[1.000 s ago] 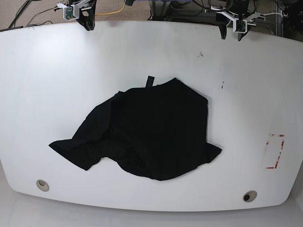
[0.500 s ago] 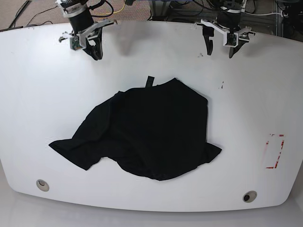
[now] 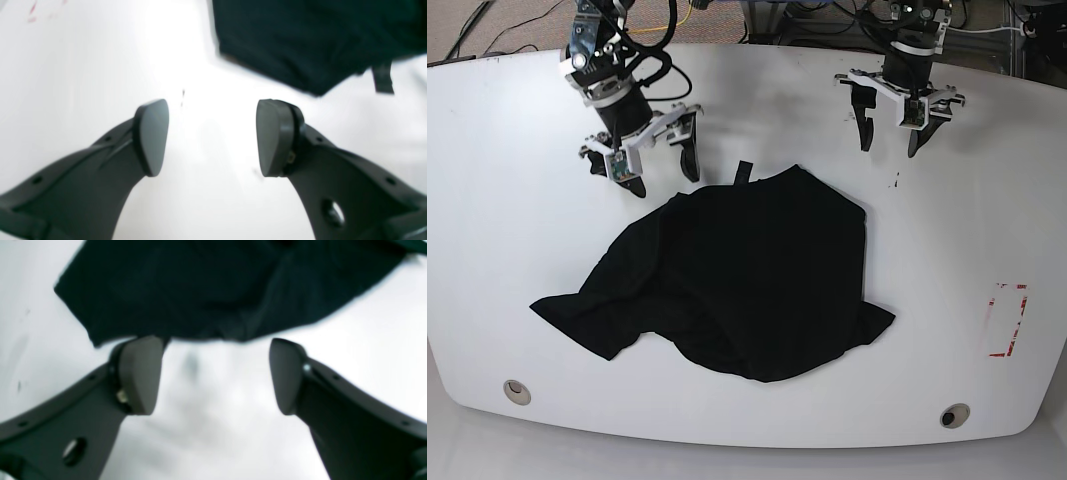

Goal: Layout the t-shirt on the table in an organized manner, then fold the t-shirt properly
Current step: 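Lower both grippers toward the black t-shirt, right gripper to the collar, then grasp the shirt edge with the right gripper and the hem with the left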

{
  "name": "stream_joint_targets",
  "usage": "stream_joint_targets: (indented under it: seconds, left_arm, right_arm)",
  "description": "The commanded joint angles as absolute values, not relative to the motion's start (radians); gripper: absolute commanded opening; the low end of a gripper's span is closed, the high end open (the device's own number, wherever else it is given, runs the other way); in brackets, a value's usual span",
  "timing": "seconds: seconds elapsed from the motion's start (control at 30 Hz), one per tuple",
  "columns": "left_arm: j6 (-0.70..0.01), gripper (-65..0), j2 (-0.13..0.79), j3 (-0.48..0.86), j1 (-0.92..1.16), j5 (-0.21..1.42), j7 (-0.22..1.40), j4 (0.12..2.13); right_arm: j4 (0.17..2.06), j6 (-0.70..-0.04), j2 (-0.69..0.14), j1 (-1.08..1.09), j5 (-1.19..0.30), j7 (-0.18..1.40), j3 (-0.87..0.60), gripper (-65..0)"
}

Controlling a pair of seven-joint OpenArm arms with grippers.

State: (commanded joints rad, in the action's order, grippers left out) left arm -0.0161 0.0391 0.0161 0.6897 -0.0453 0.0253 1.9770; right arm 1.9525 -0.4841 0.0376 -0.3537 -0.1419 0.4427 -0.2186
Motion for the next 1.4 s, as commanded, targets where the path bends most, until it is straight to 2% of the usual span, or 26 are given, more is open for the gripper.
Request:
stream_joint_targets:
  seconds: [0.33, 0.7, 0.77, 0.93, 1.1, 1.2, 1.4]
  left_arm:
    - [-0.016, -26.0, 0.116, 0.018, 0.665, -0.042, 0.025, 1.979]
    - [-0.016, -26.0, 0.165, 0.021, 0.659, -0.041, 0.025, 1.979]
    - [-0.016, -26.0, 0.165, 0.021, 0.659, -0.041, 0.025, 1.977]
    - [-0.016, -26.0, 0.162, 0.064, 0.657, -0.041, 0.025, 1.975]
    - [-0.016, -26.0, 0.16, 0.082, 0.638, -0.041, 0.027, 1.974]
    - [-0.016, -26.0, 0.16, 0.082, 0.599, -0.041, 0.05, 1.971]
    - [-0.015, -26.0, 0.154, 0.085, 0.443, -0.041, 0.271, 1.968]
  right_arm:
    - [1.801, -0.483, 0.11, -0.194, -0.145, 0.53, -0.259, -15.5]
    - [1.638, -0.481, 0.127, -0.12, -0.147, 0.515, -0.263, -16.8]
    - [1.618, -0.481, 0.128, -0.119, -0.148, 0.495, -0.28, -21.4]
    - [1.543, -0.481, 0.128, -0.096, -0.148, 0.475, -0.3, -47.1]
    - [1.549, -0.483, 0.128, -0.102, -0.148, 0.478, -0.308, -65.0]
    - [1.581, -0.487, 0.128, -0.127, -0.15, 0.478, -0.308, -64.4]
    - [1.753, -0.496, 0.128, -0.206, -0.15, 0.544, -0.303, -64.2]
